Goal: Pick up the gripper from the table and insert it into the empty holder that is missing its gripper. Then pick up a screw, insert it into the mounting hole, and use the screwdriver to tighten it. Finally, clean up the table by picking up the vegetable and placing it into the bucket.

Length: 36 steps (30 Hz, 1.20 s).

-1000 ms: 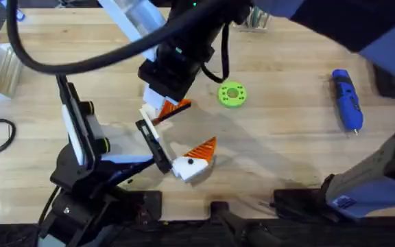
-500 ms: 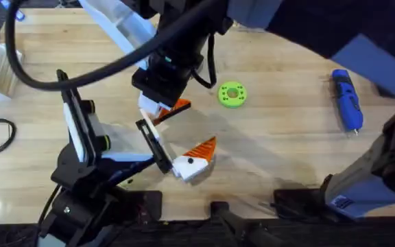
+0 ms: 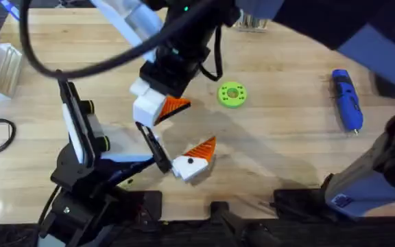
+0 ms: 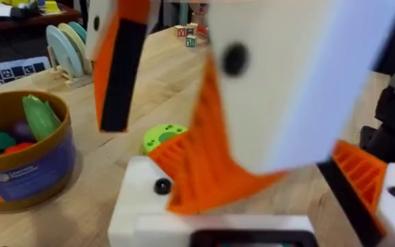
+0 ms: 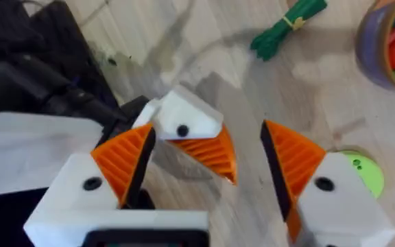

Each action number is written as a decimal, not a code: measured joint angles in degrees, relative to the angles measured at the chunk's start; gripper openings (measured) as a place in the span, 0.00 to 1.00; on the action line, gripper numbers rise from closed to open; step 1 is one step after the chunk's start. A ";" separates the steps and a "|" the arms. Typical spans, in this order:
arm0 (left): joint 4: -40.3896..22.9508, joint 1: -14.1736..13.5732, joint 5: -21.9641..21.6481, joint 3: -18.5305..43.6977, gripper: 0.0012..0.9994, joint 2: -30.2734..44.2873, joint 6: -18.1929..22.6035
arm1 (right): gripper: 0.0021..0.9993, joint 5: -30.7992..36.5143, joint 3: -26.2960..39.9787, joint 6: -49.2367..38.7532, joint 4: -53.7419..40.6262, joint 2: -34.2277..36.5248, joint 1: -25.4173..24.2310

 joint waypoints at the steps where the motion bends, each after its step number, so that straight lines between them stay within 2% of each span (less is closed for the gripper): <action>1: 0.00 0.00 0.09 0.00 0.99 0.00 0.09 | 0.96 -0.21 0.01 0.04 0.13 -0.06 -0.57; 6: 0.00 0.00 0.23 0.00 0.99 0.01 0.45 | 0.97 -1.09 0.01 0.39 0.02 -2.97 -4.99; 13: 0.00 0.00 0.24 0.00 0.99 0.01 0.55 | 0.97 -2.26 -0.08 0.95 -2.69 -12.36 -14.83; 16: 0.00 0.00 0.23 0.00 0.99 0.02 0.71 | 0.97 -3.49 -2.69 1.09 -2.38 -16.62 -17.41; 19: 0.00 0.00 0.23 0.00 0.99 0.02 0.72 | 0.97 -5.04 -9.99 1.46 -0.86 -22.14 -19.90; 24: 0.00 0.00 0.23 0.00 0.99 0.00 0.74 | 0.97 -9.51 -25.80 2.31 5.16 -33.30 -24.25; 28: 0.02 0.00 0.23 0.00 0.99 0.01 0.74 | 0.97 -12.46 -38.53 4.49 10.60 -45.77 -26.74; 32: 0.00 0.00 0.23 0.00 0.99 0.02 0.76 | 0.97 -14.89 -47.89 7.40 15.10 -56.81 -27.93; 36: 0.02 0.00 0.23 0.00 0.99 0.00 0.78 | 0.97 -18.26 -54.47 8.37 16.99 -62.80 -28.11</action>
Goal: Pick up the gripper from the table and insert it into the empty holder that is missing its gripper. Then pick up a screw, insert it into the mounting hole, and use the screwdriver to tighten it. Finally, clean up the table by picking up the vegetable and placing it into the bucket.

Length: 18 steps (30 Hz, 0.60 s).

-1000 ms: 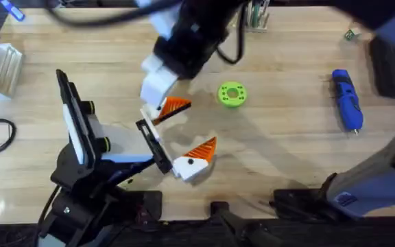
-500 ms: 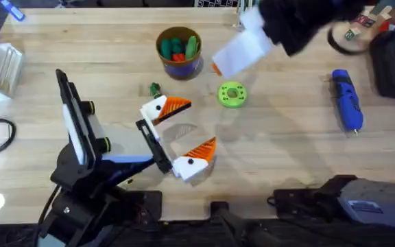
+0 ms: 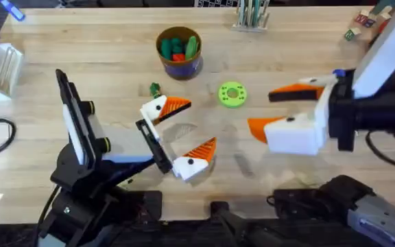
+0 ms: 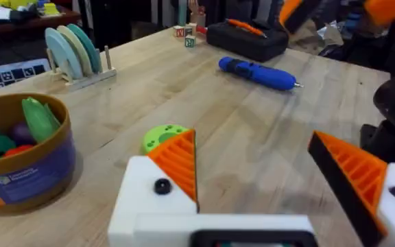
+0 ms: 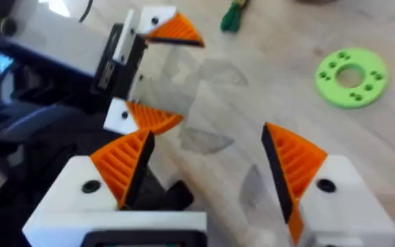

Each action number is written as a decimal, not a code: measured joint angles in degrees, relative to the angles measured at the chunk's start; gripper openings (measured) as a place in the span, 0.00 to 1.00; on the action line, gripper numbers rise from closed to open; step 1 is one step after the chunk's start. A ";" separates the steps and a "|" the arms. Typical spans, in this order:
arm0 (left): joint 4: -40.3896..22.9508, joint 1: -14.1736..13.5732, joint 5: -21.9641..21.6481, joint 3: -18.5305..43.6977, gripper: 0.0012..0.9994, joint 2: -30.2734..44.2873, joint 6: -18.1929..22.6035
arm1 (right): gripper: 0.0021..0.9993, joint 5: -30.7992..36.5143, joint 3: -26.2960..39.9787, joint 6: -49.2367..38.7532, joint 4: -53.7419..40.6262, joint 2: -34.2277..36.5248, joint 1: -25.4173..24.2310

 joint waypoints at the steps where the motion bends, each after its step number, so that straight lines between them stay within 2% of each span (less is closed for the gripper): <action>1: -0.02 0.00 0.00 0.00 0.99 0.02 -0.03 | 0.97 -1.19 -1.06 -0.35 -0.04 -0.59 0.00; 4: 0.00 0.00 0.02 0.00 0.90 0.00 0.14 | 0.98 -5.88 -3.18 -3.23 -0.74 -1.13 -0.02; 8: 0.00 0.00 0.02 0.00 0.71 0.02 0.19 | 0.98 -9.96 -4.66 -8.95 -2.27 -1.11 -0.02; 10: -0.01 0.00 0.02 0.00 0.51 0.00 0.21 | 0.98 -10.95 -4.86 -11.19 -2.08 -1.11 -0.02; 12: 0.01 0.00 0.07 0.00 0.25 0.01 0.51 | 0.98 -11.64 -4.86 -12.82 -1.76 -1.10 -0.02; 14: 0.01 0.00 0.08 0.00 0.04 0.00 0.56 | 0.98 -12.04 -4.86 -14.02 -1.48 -1.08 -0.02; 18: 0.01 0.00 0.09 0.00 0.01 0.00 0.57 | 0.98 -12.28 -4.86 -15.29 -1.03 -0.29 -0.02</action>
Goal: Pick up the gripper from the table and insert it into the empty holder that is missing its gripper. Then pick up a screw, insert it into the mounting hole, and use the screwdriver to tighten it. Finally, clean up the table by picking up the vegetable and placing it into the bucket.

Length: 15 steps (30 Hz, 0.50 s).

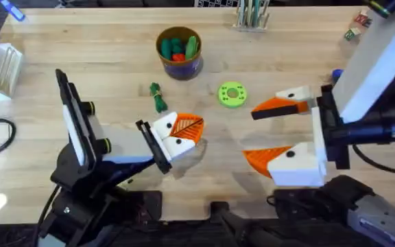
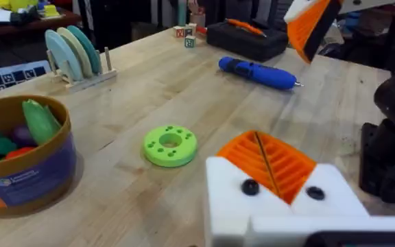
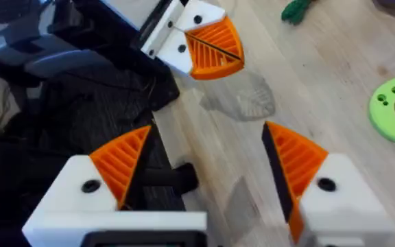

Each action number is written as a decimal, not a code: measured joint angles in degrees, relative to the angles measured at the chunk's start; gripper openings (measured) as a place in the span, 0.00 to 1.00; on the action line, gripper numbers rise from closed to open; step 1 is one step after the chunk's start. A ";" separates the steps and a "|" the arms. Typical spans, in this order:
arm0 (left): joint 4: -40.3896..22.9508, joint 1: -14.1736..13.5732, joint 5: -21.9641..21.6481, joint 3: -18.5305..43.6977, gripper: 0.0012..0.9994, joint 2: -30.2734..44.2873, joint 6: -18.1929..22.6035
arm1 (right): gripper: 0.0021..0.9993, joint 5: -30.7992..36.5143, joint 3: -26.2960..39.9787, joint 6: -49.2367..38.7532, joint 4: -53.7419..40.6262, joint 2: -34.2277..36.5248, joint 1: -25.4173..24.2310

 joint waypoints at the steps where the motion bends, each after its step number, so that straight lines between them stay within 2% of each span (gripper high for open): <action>1: 0.00 0.00 0.02 0.00 0.01 0.01 0.00 | 0.98 0.00 0.00 -0.17 0.13 0.32 0.00; 5: 0.00 0.00 0.00 0.00 0.01 0.02 0.00 | 0.98 0.21 0.00 -0.42 1.51 1.84 0.00; 8: 0.00 0.00 0.00 0.00 0.01 0.00 0.00 | 0.98 3.78 0.00 -0.33 2.43 2.80 -0.10; 12: 0.00 0.00 0.00 0.00 0.01 0.02 0.00 | 0.98 17.15 -0.02 1.43 2.80 5.44 -2.21; 15: 0.00 0.00 0.00 0.00 0.01 0.02 0.00 | 0.98 28.24 0.00 2.12 4.13 8.79 -5.73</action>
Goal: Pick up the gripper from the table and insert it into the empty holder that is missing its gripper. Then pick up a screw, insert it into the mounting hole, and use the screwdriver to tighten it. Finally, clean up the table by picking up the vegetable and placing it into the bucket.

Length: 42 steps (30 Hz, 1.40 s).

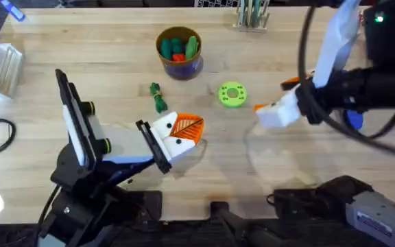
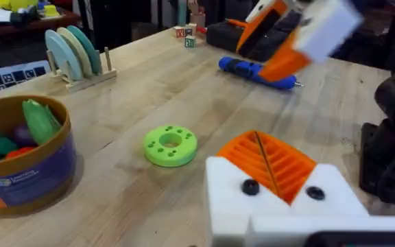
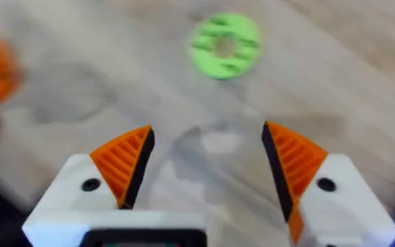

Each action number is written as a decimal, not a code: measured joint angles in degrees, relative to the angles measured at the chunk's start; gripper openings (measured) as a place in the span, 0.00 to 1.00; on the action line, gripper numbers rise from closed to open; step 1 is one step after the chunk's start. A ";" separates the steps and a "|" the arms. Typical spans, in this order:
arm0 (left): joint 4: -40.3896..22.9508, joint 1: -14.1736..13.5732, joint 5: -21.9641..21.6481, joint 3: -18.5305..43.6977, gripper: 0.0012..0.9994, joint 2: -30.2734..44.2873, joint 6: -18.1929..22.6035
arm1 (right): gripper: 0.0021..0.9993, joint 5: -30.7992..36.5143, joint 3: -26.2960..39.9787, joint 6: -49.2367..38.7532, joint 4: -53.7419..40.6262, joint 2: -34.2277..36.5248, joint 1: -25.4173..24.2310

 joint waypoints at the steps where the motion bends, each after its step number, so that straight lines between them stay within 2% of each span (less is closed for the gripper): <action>1: 0.00 0.00 0.00 0.00 0.01 -0.01 -0.02 | 0.98 3.90 -0.02 0.09 0.70 1.27 -1.71; 4: 0.00 0.00 0.01 0.00 0.00 0.00 0.00 | 0.98 13.21 -0.02 0.07 4.73 5.14 -7.98; 7: 0.00 0.00 0.00 0.00 0.00 0.00 0.00 | 0.98 18.04 -0.02 -0.20 9.63 9.01 -14.85; 13: 0.00 0.00 0.00 0.00 0.00 0.00 0.00 | 0.98 22.08 -0.02 -1.49 19.99 16.14 -28.71; 18: 0.00 0.00 0.00 0.00 0.00 -0.01 0.00 | 0.99 23.30 -0.02 -5.12 22.73 19.38 -36.61; 27: 0.00 0.00 0.00 0.00 0.00 -0.01 0.00 | 0.99 22.90 -0.02 -14.51 23.24 25.34 -43.72; 35: 0.00 0.00 0.00 0.00 0.00 -0.02 -0.02 | 0.99 15.88 -0.02 -16.02 26.72 34.65 -49.57; 42: 0.00 0.00 0.00 0.00 0.00 0.00 -0.02 | 0.99 9.87 0.02 -14.66 31.97 40.59 -50.27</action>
